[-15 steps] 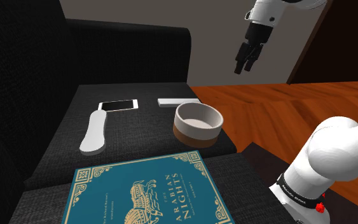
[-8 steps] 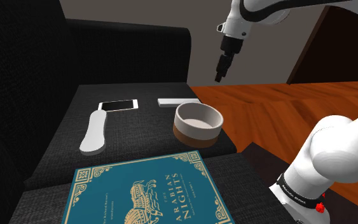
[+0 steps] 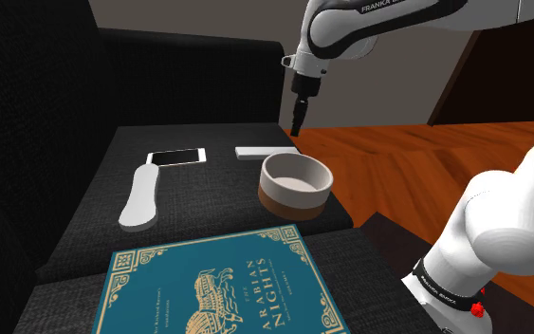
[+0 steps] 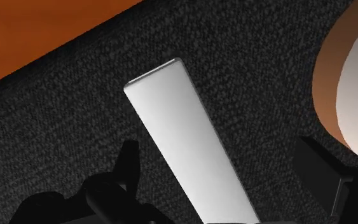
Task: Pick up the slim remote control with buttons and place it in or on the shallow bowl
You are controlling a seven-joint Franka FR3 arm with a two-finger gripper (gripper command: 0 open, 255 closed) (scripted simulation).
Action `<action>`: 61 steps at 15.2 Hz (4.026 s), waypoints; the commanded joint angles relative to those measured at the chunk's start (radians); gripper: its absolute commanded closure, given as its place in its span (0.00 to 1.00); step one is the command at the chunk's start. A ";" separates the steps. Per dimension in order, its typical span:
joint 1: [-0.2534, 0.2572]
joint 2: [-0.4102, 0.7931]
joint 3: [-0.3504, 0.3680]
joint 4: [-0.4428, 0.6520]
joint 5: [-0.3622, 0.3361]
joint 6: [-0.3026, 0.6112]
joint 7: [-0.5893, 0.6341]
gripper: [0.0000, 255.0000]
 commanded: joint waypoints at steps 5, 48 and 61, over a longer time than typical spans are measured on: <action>0.050 0.207 0.022 0.112 0.029 0.083 -0.192 0.00; 0.056 0.192 0.029 0.213 0.022 -0.033 -0.192 1.00; 0.056 0.176 0.028 0.370 0.016 -0.205 -0.180 1.00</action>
